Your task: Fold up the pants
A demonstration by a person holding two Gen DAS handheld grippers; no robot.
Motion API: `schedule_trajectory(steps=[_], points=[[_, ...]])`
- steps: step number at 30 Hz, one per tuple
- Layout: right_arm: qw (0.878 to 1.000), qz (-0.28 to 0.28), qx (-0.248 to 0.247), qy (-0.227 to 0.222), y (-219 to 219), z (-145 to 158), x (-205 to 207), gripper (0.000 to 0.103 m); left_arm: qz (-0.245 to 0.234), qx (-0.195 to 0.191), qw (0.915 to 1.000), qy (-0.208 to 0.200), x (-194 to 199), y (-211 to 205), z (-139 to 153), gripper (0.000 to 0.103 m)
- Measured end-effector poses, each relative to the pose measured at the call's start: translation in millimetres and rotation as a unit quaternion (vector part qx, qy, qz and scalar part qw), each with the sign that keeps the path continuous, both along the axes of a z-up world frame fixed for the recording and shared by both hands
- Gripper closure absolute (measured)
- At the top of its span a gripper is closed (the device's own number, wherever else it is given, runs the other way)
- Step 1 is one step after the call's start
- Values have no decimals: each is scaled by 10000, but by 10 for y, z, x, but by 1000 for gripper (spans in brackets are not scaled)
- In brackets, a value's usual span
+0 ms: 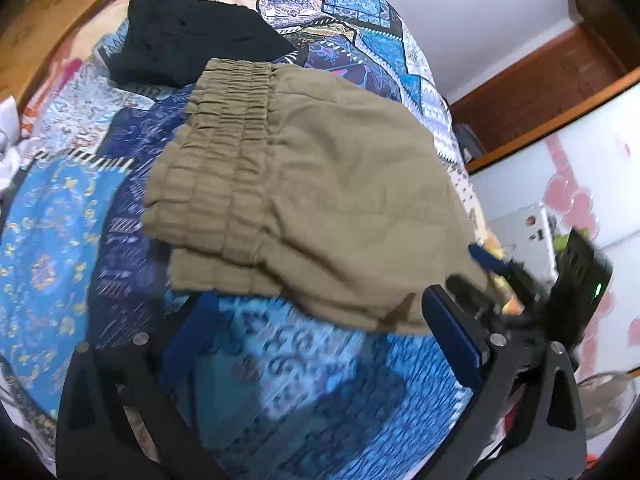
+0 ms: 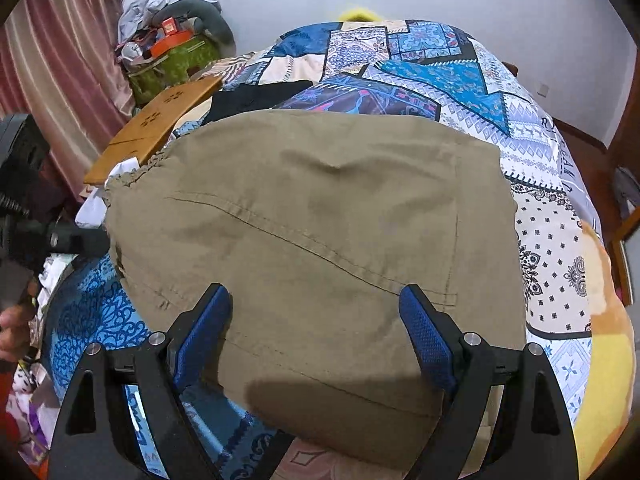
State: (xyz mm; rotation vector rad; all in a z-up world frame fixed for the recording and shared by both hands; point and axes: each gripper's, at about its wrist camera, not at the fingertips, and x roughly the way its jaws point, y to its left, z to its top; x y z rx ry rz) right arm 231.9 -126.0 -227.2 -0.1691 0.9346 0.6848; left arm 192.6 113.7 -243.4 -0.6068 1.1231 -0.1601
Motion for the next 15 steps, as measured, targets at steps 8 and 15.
schedule_trajectory(steps=[8,15], points=[[10000,9,58,6,-1,-1,-18,17,820,602,9946,-215,162,65,51,62],[9999,-56,93,132,-67,32,15,18,754,1982,9739,-806,13,-180,291,71]])
